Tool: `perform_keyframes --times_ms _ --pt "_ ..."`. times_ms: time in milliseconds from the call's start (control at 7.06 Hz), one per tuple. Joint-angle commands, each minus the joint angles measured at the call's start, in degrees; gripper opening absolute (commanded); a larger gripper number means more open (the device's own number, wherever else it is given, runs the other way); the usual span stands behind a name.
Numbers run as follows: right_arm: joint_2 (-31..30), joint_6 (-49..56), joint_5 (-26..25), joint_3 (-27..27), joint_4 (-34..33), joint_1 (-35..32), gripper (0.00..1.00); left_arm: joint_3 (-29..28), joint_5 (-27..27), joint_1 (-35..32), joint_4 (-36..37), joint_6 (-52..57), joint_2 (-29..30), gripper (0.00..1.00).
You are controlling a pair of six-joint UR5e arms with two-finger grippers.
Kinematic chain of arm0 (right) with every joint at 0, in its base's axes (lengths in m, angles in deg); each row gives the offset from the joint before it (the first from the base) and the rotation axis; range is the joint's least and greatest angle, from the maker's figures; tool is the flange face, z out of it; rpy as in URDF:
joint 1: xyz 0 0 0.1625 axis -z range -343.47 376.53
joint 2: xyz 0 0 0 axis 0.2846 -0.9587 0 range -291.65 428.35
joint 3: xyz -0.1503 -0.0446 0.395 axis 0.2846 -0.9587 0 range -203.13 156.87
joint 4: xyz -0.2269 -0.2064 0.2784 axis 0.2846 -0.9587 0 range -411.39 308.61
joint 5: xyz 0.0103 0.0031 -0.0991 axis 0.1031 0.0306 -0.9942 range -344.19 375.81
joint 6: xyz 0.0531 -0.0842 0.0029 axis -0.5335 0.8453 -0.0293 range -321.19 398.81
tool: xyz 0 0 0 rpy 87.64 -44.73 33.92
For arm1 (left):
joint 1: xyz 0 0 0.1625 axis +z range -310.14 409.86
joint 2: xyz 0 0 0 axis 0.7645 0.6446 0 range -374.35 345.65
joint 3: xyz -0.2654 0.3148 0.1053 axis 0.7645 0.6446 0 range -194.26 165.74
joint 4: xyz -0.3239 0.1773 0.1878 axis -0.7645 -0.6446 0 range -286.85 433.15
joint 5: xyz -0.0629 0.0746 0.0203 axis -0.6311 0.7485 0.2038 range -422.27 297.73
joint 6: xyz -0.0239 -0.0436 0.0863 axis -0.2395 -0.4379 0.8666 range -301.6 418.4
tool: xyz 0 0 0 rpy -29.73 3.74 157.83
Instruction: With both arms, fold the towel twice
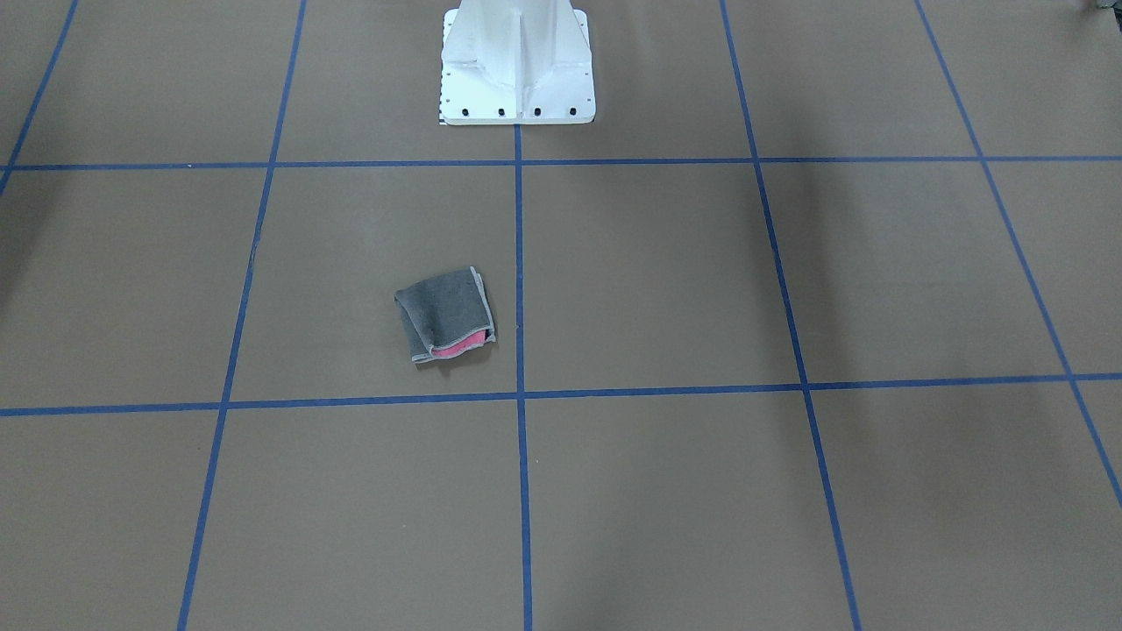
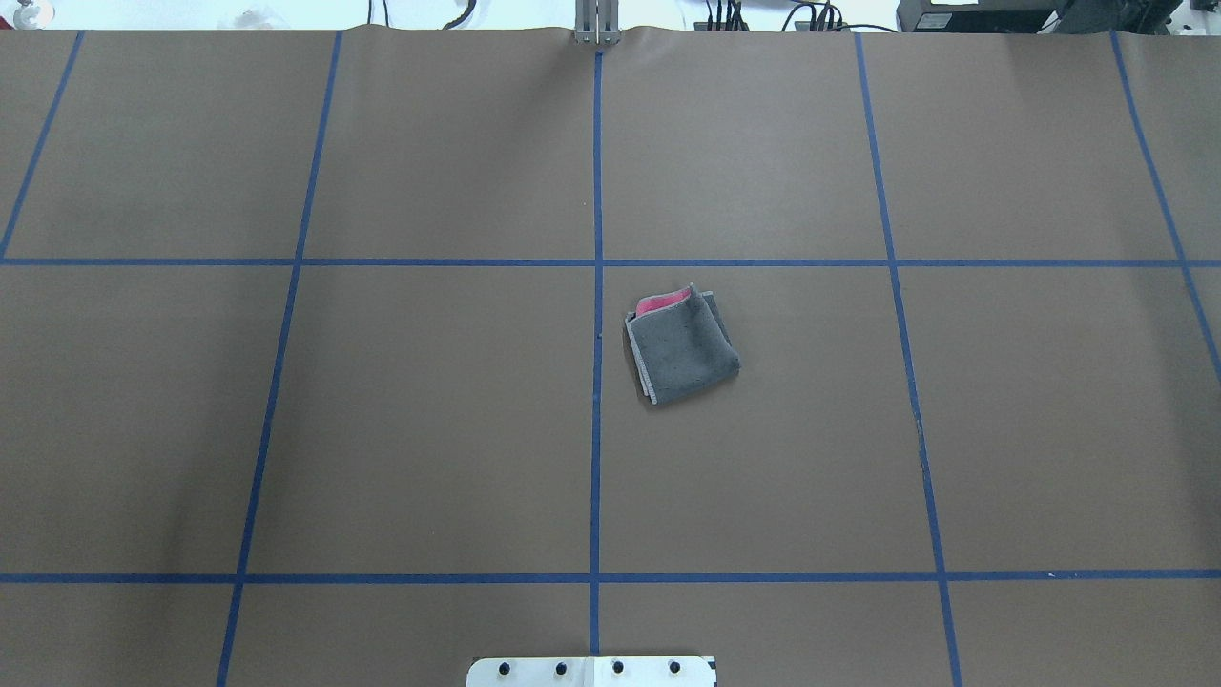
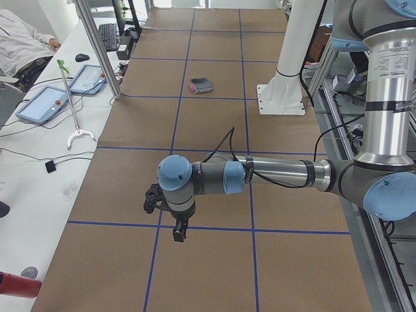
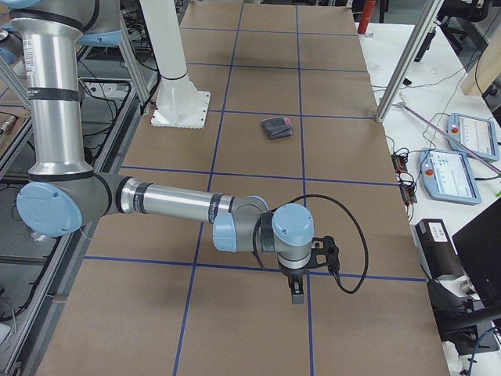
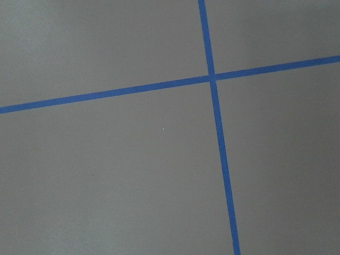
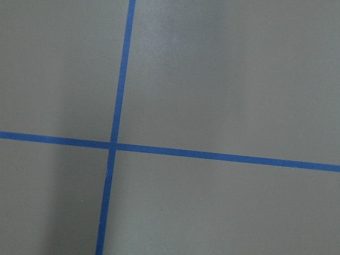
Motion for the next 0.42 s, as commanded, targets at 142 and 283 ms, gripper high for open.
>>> perform_keyframes --times_ms 142,283 --pt "-2.12 0.39 -0.07 0.5 6.79 0.0 1.0 -0.22 0.0 0.01 0.0 0.01 -0.42 1.0" --pt "-3.44 0.31 0.19 0.32 10.4 0.08 1.0 -0.31 0.09 0.01 0.09 0.01 -0.42 1.0"
